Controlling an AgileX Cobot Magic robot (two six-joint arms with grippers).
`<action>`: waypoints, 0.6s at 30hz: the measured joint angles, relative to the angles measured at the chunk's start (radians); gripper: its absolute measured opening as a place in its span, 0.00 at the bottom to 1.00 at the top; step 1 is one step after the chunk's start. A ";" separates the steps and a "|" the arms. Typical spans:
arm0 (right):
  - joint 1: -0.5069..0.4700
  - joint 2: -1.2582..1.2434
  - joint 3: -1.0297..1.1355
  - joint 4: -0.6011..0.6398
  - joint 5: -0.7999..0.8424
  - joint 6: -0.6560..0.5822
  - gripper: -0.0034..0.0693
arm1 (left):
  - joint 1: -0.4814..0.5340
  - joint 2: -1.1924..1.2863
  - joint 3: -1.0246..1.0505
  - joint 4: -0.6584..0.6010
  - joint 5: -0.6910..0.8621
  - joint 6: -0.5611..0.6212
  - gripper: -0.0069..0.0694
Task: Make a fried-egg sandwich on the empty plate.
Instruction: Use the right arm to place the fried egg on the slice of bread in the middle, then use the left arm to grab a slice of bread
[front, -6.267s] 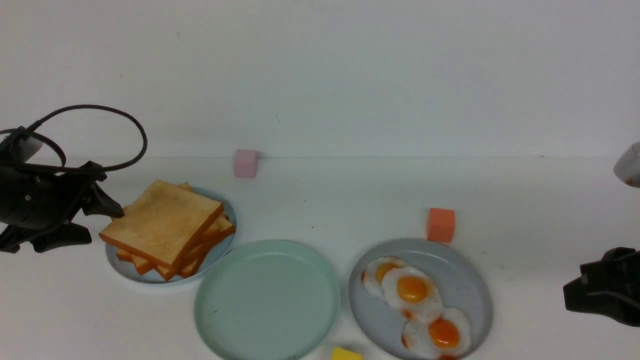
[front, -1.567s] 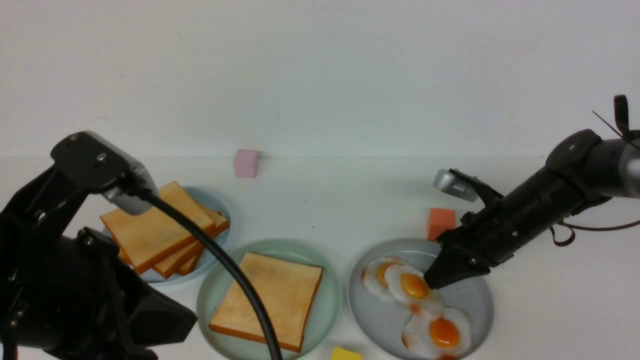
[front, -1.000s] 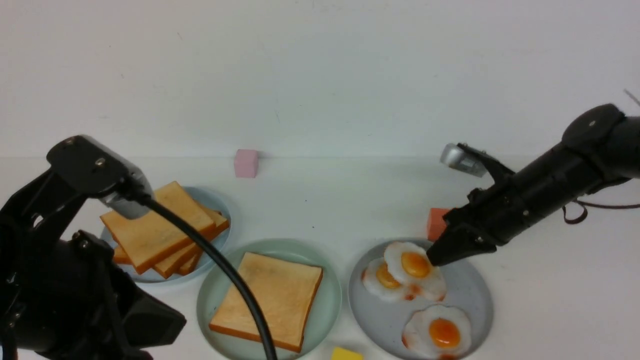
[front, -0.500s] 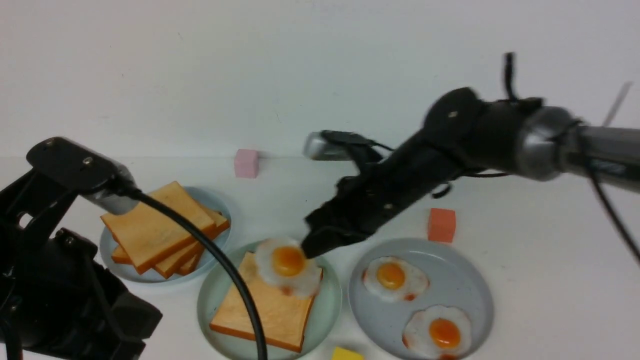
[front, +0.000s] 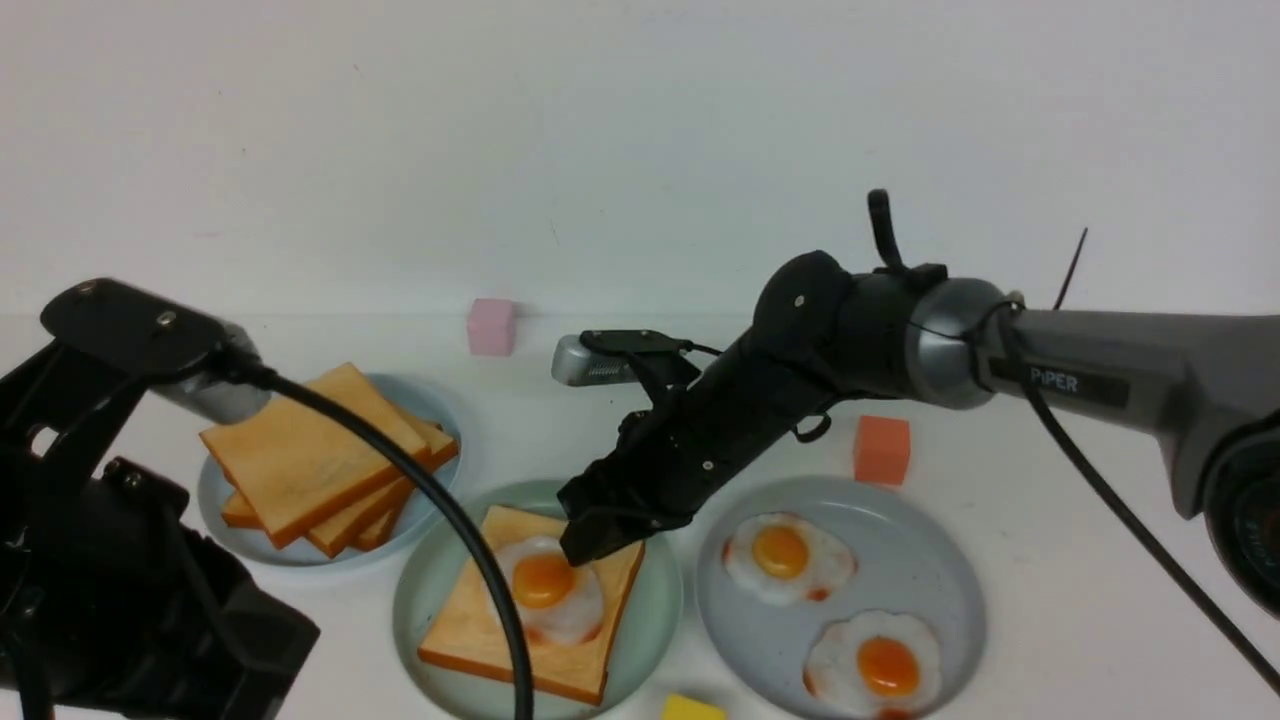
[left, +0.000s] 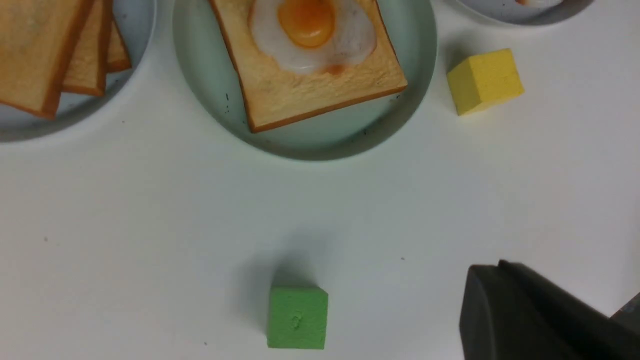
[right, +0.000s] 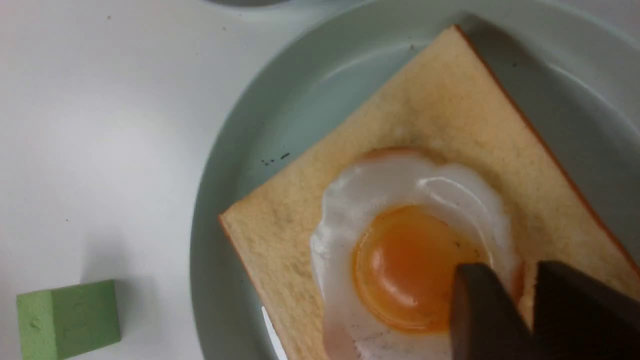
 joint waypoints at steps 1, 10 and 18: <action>0.000 -0.001 0.000 -0.001 0.000 0.000 0.42 | 0.000 0.000 0.000 0.000 0.000 -0.010 0.10; 0.000 -0.064 -0.001 -0.021 -0.016 0.000 0.60 | 0.000 -0.033 0.001 0.101 0.010 -0.339 0.10; 0.000 -0.159 -0.001 -0.123 0.035 0.024 0.57 | 0.000 -0.169 0.155 0.135 -0.016 -0.508 0.11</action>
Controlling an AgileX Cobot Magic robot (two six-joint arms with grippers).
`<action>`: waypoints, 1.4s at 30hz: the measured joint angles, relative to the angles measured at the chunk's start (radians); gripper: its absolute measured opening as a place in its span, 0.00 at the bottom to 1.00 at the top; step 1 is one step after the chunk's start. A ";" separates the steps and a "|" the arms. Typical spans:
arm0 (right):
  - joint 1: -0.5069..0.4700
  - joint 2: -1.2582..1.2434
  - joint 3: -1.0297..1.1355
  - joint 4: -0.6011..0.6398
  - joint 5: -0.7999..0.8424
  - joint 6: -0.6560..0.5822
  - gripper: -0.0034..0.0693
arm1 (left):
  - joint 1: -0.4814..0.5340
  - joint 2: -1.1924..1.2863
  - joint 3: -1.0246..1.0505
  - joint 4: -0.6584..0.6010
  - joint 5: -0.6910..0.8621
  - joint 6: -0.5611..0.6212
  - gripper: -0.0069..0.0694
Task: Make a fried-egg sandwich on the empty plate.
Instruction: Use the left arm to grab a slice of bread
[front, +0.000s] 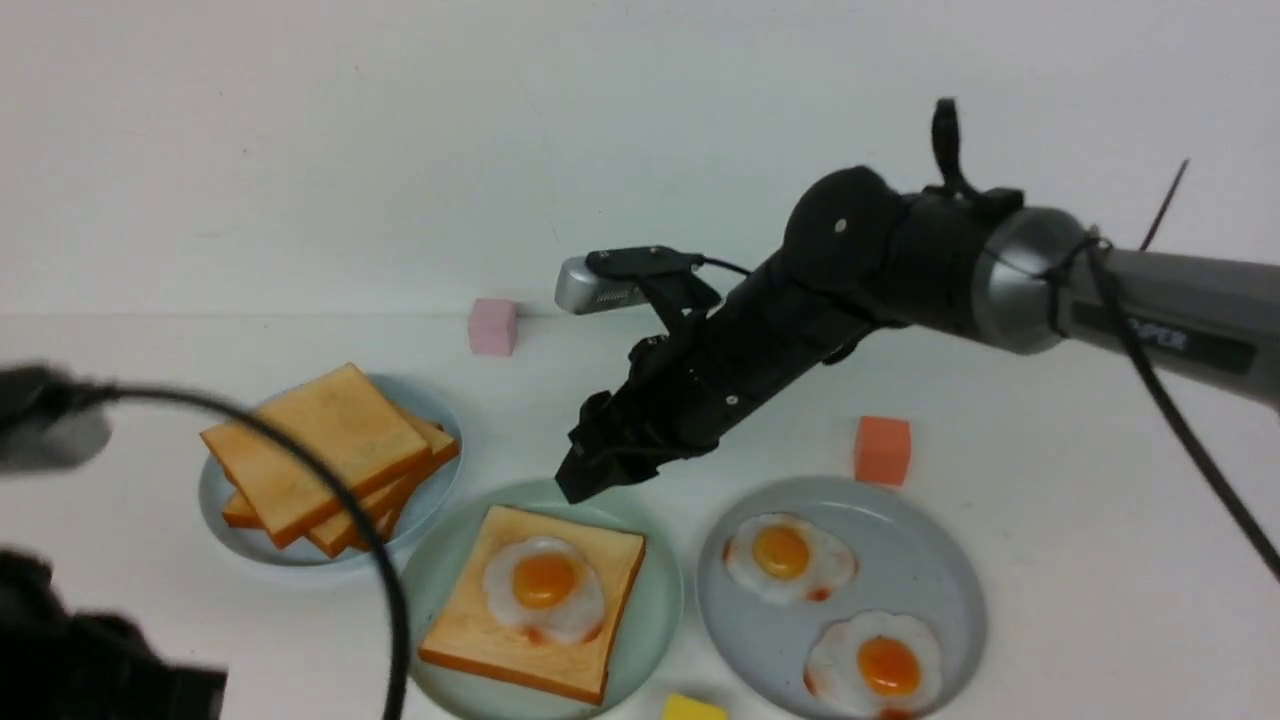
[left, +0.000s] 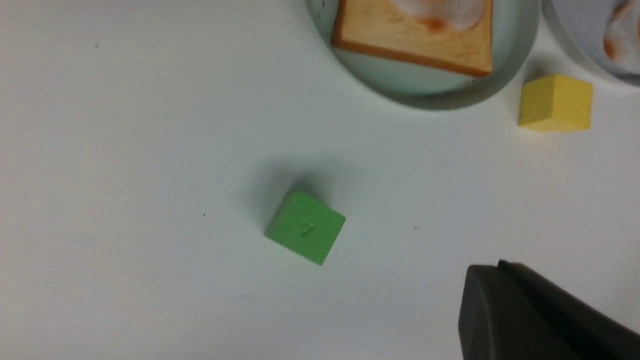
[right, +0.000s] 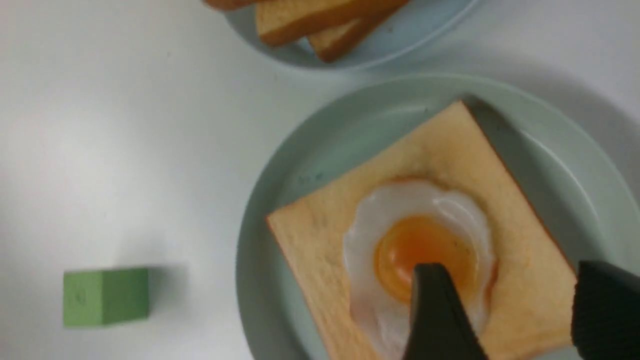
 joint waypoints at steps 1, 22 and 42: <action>0.000 -0.019 0.000 -0.030 0.008 0.015 0.57 | 0.000 -0.019 0.034 0.012 -0.033 -0.027 0.11; 0.000 -0.456 0.155 -0.418 0.172 0.475 0.57 | 0.337 0.405 -0.054 0.030 -0.394 -0.187 0.12; 0.000 -0.516 0.336 -0.315 0.081 0.292 0.57 | 0.575 0.821 -0.210 -0.616 -0.411 0.304 0.75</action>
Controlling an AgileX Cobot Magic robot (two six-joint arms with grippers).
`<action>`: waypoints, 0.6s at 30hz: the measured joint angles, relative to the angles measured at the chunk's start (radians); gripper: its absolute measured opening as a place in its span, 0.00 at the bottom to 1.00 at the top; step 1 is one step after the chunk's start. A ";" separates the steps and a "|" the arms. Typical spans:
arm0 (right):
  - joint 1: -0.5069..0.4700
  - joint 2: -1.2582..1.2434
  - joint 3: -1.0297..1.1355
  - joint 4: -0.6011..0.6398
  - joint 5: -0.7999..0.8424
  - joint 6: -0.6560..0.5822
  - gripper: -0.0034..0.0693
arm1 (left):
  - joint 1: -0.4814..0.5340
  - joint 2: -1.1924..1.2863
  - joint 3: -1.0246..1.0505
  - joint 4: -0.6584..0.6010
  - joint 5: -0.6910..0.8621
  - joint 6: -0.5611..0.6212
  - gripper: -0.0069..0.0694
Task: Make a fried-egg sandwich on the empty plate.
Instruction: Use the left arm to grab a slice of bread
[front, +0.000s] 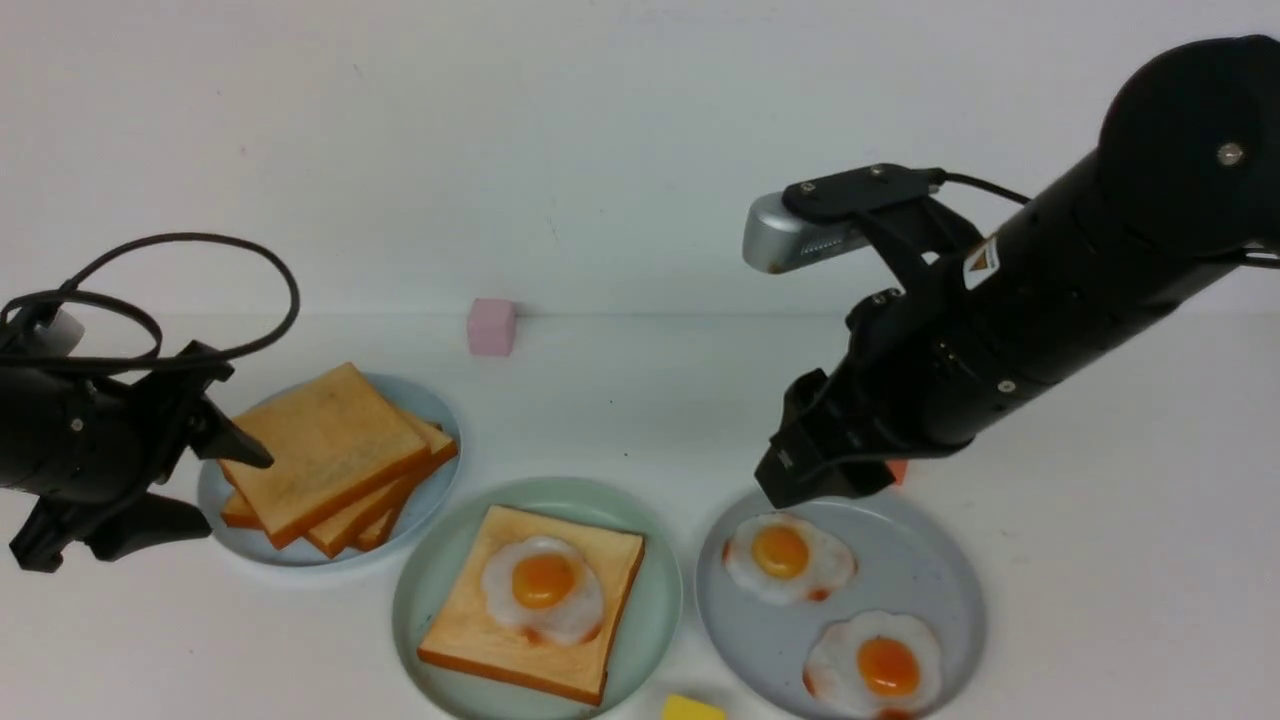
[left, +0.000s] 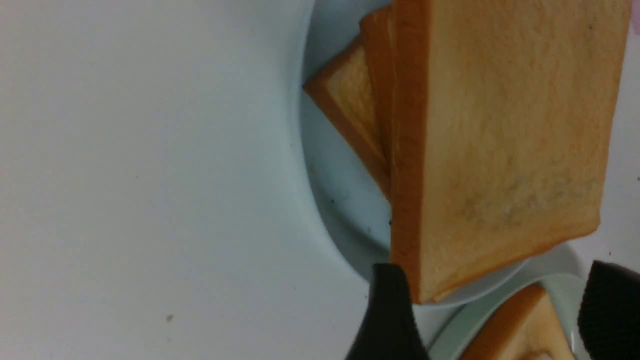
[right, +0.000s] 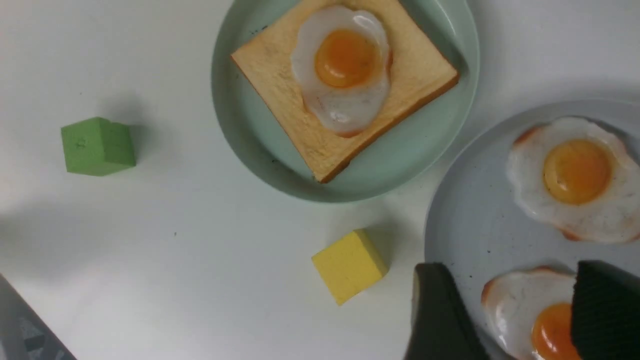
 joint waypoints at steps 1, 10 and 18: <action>0.000 0.000 0.000 0.002 0.004 0.000 0.57 | 0.000 0.009 0.000 -0.013 -0.011 0.011 0.76; 0.000 0.000 0.000 0.006 0.022 0.000 0.57 | 0.000 0.095 -0.001 -0.203 -0.100 0.145 0.72; 0.000 0.000 0.000 0.008 0.059 0.000 0.57 | 0.002 0.146 -0.002 -0.361 -0.161 0.344 0.55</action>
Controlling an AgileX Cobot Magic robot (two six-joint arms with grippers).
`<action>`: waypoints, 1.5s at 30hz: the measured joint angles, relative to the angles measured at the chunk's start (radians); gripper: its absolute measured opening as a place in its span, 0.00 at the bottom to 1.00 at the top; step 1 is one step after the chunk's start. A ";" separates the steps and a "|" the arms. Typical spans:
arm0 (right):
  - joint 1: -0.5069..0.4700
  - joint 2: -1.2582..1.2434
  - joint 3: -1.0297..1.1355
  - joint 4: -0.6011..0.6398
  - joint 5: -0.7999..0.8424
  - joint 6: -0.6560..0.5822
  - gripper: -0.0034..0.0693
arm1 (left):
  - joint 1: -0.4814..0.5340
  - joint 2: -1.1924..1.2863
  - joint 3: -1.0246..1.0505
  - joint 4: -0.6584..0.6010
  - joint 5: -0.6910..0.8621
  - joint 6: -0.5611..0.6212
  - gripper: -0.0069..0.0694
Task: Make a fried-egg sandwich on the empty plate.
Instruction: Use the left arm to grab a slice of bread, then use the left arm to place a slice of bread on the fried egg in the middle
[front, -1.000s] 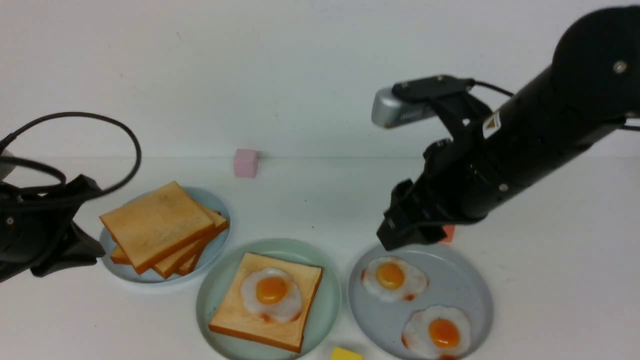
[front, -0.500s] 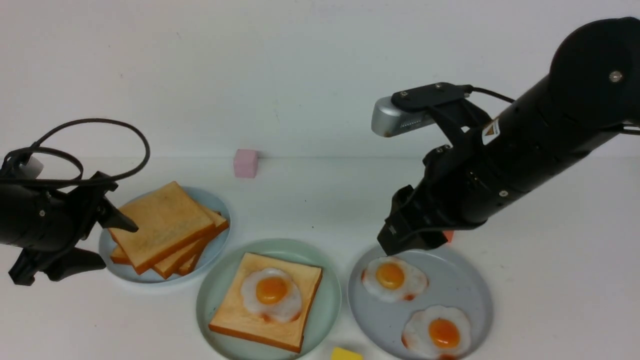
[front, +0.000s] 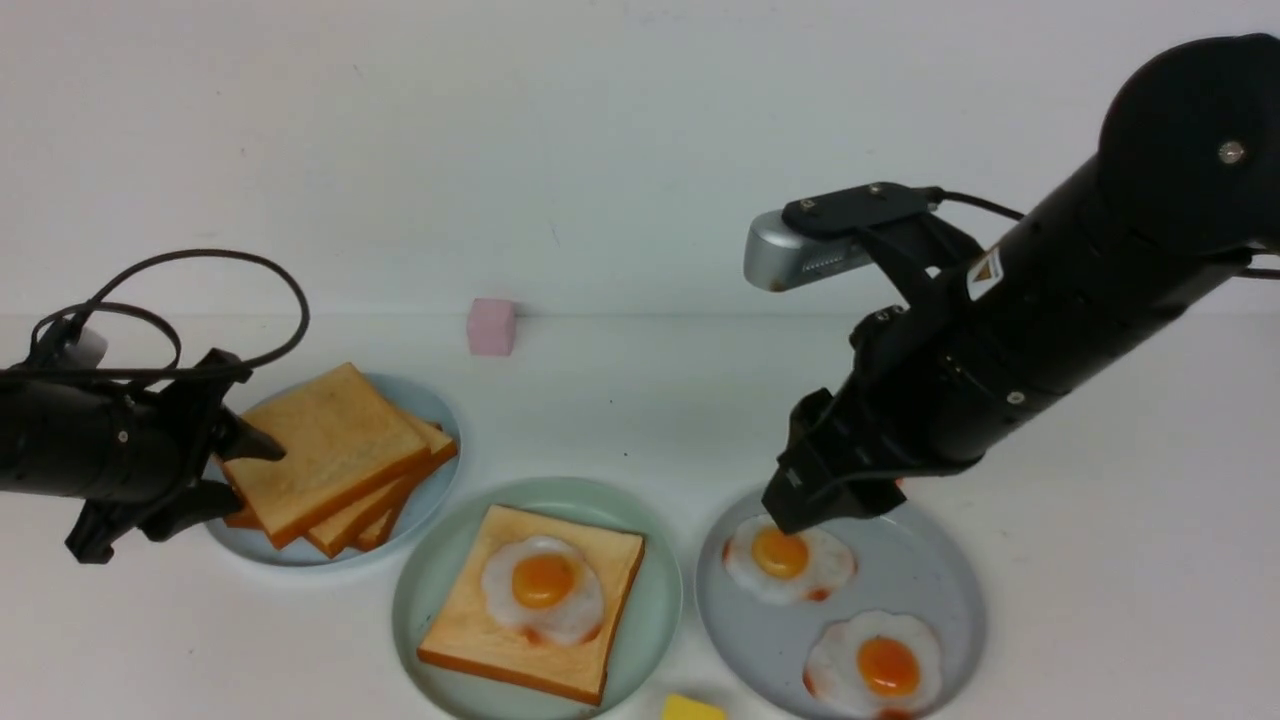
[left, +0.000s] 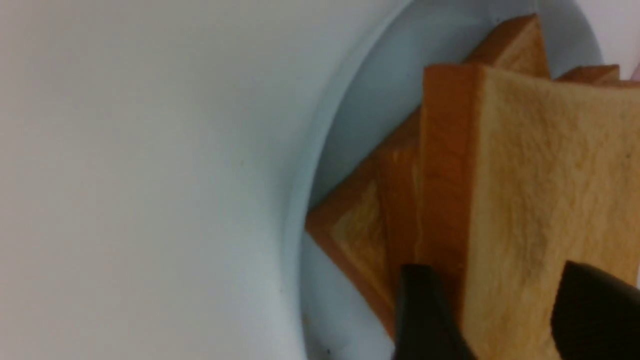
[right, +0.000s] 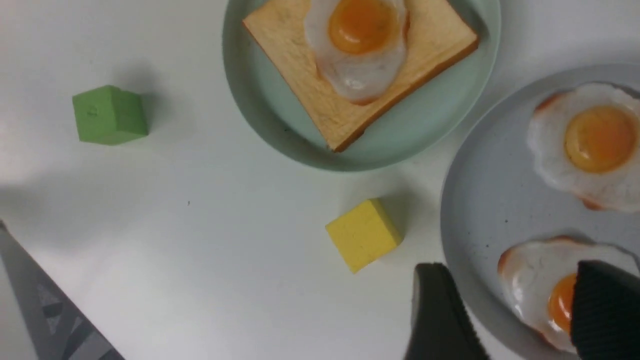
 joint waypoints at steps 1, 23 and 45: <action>0.000 0.000 0.000 0.000 0.001 0.000 0.57 | 0.000 0.000 0.000 -0.010 0.000 0.021 0.51; 0.000 0.000 0.000 0.017 0.018 0.000 0.57 | 0.005 -0.005 0.000 -0.029 0.148 0.336 0.09; 0.000 0.000 0.000 0.041 0.013 0.000 0.52 | -0.113 0.001 -0.001 -0.102 0.537 0.751 0.09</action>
